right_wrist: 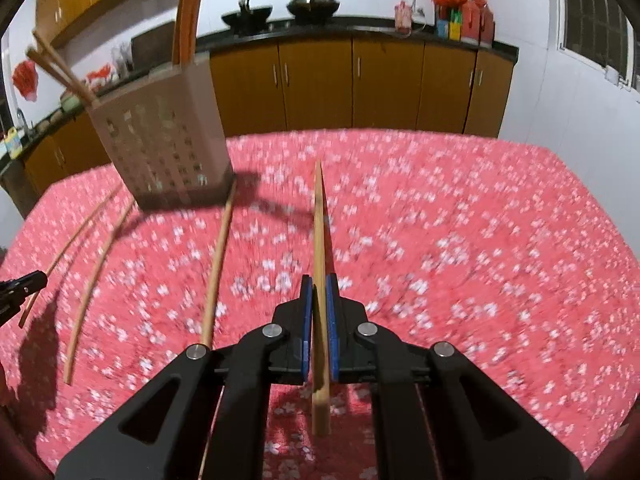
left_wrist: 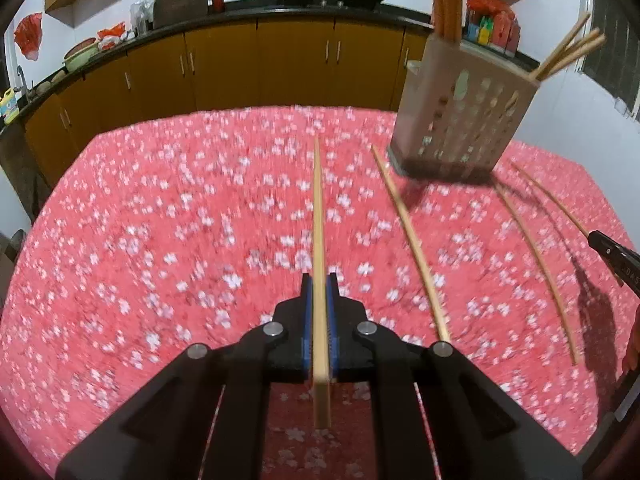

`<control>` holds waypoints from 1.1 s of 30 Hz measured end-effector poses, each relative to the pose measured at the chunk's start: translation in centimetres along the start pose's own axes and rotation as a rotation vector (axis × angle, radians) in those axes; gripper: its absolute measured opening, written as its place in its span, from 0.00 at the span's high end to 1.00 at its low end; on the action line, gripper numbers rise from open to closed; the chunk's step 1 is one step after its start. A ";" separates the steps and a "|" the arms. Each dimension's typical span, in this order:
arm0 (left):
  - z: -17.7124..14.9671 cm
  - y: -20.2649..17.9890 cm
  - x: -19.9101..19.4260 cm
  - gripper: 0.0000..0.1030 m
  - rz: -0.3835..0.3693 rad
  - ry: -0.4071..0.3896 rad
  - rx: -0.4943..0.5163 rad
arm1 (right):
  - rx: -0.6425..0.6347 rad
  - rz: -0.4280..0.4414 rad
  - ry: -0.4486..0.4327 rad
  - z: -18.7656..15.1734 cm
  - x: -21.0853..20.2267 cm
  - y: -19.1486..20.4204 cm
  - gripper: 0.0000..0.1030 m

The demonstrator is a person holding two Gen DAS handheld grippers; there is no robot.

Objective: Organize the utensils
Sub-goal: 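Raise the left gripper's chopstick upright over the holder while the right gripper does the same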

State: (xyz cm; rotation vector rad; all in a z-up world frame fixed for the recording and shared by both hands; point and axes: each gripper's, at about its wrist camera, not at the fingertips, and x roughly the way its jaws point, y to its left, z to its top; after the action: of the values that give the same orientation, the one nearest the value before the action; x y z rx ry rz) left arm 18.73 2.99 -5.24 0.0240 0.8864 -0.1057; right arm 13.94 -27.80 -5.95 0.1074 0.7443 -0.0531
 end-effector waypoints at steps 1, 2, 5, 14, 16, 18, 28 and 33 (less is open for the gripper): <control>0.4 0.0 -0.5 0.92 -0.003 -0.013 0.001 | 0.003 0.002 -0.015 0.3 -0.4 0.0 0.93; 0.6 0.1 -1.0 0.92 -0.007 -0.023 0.000 | 0.006 0.006 -0.033 0.6 -1.0 0.0 0.93; 1.4 0.1 -2.4 0.92 -0.019 -0.062 -0.005 | 0.011 0.015 -0.084 1.6 -2.4 0.0 0.93; 3.5 0.5 -7.7 0.92 -0.055 -0.210 -0.028 | 0.020 0.035 -0.208 3.6 -5.8 0.0 0.93; 3.9 0.4 -8.6 0.92 -0.064 -0.238 -0.034 | 0.020 0.037 -0.226 3.8 -6.3 0.1 0.93; 4.2 0.4 -9.3 0.92 -0.068 -0.261 -0.037 | 0.021 0.039 -0.242 4.0 -6.8 0.2 0.93; 5.4 0.3 -10.9 0.92 -0.077 -0.313 -0.043 | 0.019 0.046 -0.279 4.8 -7.9 0.6 0.93; 6.1 -0.3 -12.2 0.93 -0.120 -0.334 -0.030 | 0.023 0.085 -0.302 6.0 -9.3 0.8 0.93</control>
State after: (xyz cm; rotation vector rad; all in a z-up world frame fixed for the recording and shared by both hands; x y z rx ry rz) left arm 15.78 3.34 8.07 -0.0735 0.5554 -0.2020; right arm 11.22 -27.58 4.86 0.1497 0.4367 0.0037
